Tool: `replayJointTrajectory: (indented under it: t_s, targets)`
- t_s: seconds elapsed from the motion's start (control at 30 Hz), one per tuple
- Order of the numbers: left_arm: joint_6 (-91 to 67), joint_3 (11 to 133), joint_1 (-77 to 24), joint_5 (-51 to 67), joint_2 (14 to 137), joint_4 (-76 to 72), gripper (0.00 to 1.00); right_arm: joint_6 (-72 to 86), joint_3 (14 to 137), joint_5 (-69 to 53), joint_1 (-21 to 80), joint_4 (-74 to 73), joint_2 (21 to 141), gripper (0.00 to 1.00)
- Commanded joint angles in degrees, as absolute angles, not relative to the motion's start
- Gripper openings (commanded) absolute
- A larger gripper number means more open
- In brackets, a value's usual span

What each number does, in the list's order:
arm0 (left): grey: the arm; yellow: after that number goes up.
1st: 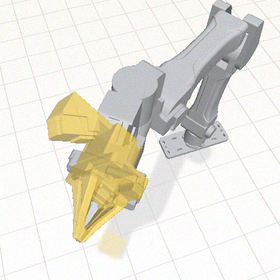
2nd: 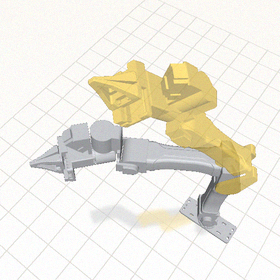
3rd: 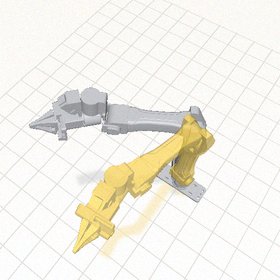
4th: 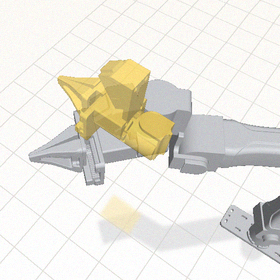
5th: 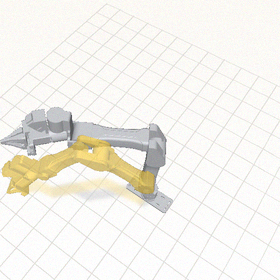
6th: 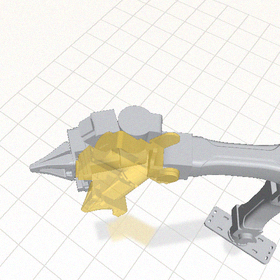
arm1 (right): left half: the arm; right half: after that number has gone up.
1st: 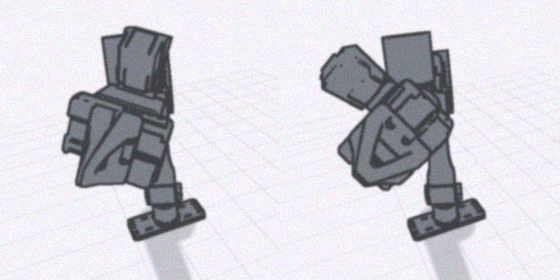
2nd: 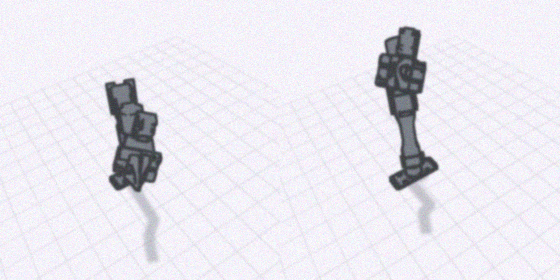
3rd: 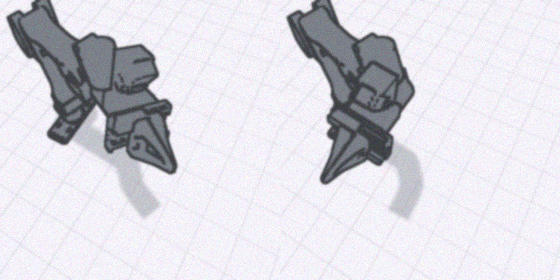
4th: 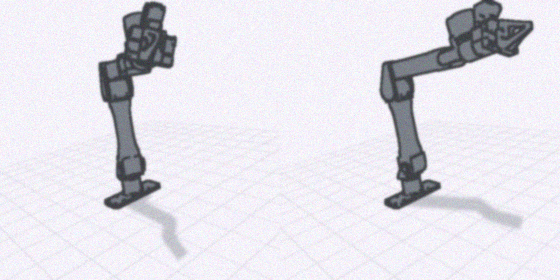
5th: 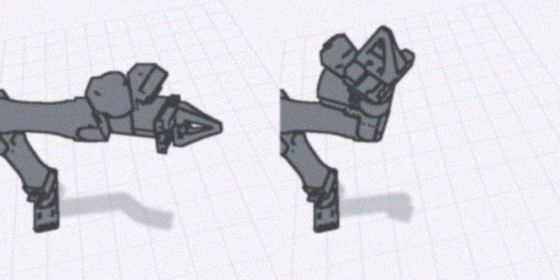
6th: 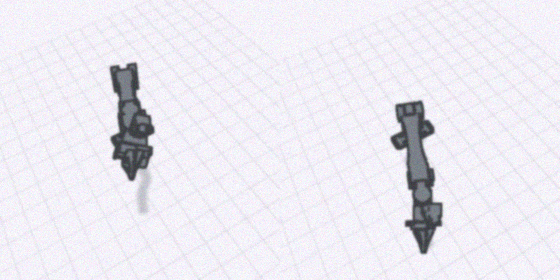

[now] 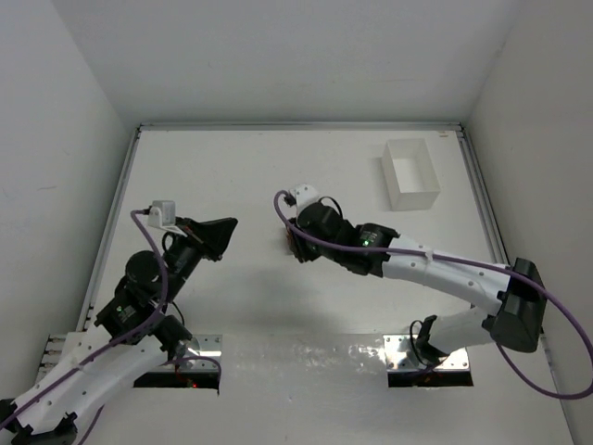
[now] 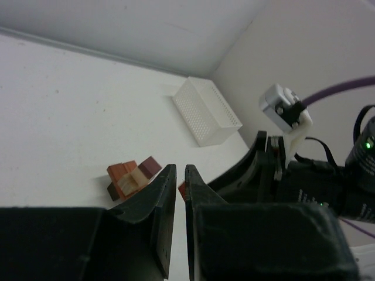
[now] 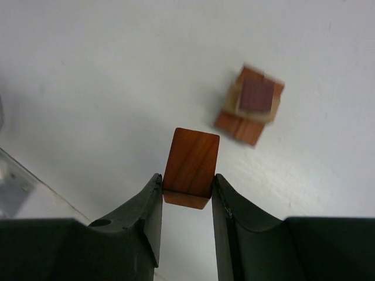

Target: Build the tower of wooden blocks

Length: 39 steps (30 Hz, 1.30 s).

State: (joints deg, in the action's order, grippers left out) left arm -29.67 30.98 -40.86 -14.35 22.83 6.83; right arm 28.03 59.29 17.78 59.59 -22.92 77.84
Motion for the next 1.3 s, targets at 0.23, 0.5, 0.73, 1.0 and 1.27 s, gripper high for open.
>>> replayJointTrajectory:
  t_s: [0.23, 0.5, 0.73, 1.0, 1.27]
  targets:
    - [-23.3, 41.7, -41.3, -16.3, 19.7, 15.8, 0.11, 21.5, 79.3, 12.5, 50.8, -27.8, 92.2, 0.21]
    - [-20.0, 42.3, -41.2, -22.7, 17.4, 20.1, 0.14, 21.6, 84.5, 9.4, 47.0, -30.8, 97.9, 0.20]
    - [-19.6, 42.1, -41.0, -22.1, 17.8, 20.3, 0.14, 21.3, 86.9, 8.5, 46.2, -32.9, 100.2, 0.20]
    - [-19.5, 41.8, -39.4, -20.2, 18.3, 19.9, 0.14, 19.3, 88.9, 6.9, 44.9, -35.8, 101.4, 0.21]
    - [-19.4, 41.7, -37.5, -18.3, 19.0, 19.2, 0.14, 18.0, 90.4, 6.2, 44.2, -37.9, 103.4, 0.20]
